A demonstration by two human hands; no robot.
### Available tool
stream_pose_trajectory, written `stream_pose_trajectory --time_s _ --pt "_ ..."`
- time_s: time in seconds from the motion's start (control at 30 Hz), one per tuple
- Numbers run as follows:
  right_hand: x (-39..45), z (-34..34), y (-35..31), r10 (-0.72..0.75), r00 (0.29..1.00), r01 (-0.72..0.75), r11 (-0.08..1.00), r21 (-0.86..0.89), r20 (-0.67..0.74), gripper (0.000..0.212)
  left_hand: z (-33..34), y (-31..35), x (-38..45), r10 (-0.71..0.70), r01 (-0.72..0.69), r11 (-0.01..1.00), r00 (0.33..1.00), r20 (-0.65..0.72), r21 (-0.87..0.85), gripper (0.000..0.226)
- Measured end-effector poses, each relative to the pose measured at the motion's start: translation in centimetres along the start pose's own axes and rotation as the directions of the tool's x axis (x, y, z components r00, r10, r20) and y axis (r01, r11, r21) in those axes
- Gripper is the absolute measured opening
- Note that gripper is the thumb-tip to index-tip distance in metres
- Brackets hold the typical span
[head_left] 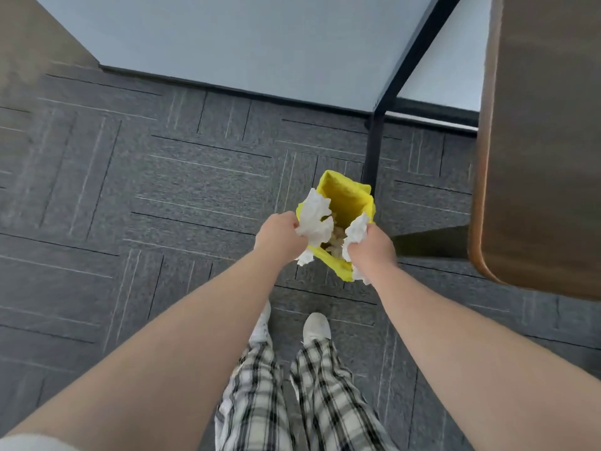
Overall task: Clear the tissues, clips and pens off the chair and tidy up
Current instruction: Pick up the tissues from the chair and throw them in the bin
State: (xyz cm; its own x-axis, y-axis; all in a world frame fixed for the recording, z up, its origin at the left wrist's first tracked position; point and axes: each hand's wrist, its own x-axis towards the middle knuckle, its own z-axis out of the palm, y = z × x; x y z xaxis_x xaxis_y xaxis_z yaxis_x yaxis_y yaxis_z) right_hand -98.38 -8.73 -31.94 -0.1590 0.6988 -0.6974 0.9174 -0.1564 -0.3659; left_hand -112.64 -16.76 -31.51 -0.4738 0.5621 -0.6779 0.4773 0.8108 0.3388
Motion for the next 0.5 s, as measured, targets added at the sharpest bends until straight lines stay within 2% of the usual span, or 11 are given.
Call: stream_pose_trajectory --time_s 0.23,0.5 --pt "8.1 3.9 0.7 0.183 0.981 -0.163 0.961 0.223 -0.071 0.035 5.5 1.4 9.4 0.024 -0.007 0.993 0.989 0.146 -0.118 0.041" --pt "13.7 7.2 2.3 0.319 0.944 -0.276 0.907 0.318 -0.090 0.038 9.4 1.4 15.5 0.066 -0.035 0.989 0.973 0.222 -0.142 0.041"
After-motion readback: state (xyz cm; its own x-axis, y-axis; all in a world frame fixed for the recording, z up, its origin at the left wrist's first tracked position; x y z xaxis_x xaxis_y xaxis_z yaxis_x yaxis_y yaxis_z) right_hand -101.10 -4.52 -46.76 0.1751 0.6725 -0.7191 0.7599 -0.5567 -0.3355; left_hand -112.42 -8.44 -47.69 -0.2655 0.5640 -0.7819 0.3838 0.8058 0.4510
